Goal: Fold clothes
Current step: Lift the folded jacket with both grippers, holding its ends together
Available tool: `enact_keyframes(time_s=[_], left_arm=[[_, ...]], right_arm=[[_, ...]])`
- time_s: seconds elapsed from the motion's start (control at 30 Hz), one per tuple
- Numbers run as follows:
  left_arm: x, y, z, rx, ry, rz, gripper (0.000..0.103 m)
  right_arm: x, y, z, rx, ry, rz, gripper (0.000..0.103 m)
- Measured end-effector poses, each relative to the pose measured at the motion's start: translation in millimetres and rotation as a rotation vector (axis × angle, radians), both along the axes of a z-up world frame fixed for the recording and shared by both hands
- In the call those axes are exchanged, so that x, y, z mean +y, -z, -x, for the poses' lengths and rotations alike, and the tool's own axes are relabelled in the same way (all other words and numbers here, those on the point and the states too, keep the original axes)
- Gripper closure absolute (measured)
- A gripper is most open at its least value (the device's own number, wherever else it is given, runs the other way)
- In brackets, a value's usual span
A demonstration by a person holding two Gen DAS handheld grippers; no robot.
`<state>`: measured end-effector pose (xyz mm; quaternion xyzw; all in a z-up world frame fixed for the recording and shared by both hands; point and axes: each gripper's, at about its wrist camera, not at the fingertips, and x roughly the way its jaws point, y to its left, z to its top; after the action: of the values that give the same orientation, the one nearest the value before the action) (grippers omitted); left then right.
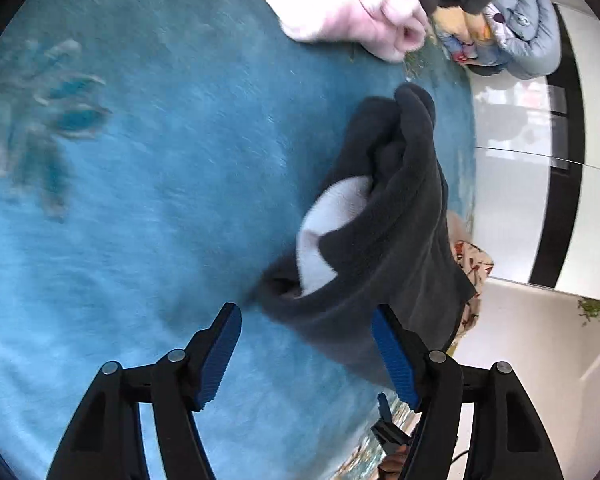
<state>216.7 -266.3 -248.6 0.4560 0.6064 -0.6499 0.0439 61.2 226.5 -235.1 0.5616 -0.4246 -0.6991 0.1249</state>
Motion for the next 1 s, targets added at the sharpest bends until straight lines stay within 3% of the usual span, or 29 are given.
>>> enact_keyframes(time_s=[0.1, 0.27, 0.43, 0.67, 0.77, 0.9, 1.0], left_arm=[[8, 5, 9, 0.066, -0.015, 0.020, 0.024], [11, 11, 14, 0.178, -0.046, 0.056, 0.024], [12, 8, 28, 0.237, -0.044, 0.103, 0.024], [6, 11, 48, 0.253, -0.068, 0.107, 0.023], [4, 13, 49, 0.224, -0.082, 0.108, 0.024], [3, 6, 45, 0.174, -0.099, 0.107, 0.051], [5, -3, 41, 0.139, -0.103, 0.111, 0.062]], right_arm=[[-5, 9, 4, 0.054, 0.002, 0.022, 0.027], [-15, 22, 11, 0.152, 0.016, 0.064, 0.023], [-25, 22, 21, 0.211, 0.048, 0.075, 0.017], [-37, 22, 41, 0.242, 0.047, 0.025, 0.015], [-39, 21, 45, 0.226, 0.058, 0.027, 0.015], [-39, 18, 45, 0.170, 0.098, 0.016, 0.019], [-37, 10, 42, 0.126, 0.118, -0.011, 0.035]])
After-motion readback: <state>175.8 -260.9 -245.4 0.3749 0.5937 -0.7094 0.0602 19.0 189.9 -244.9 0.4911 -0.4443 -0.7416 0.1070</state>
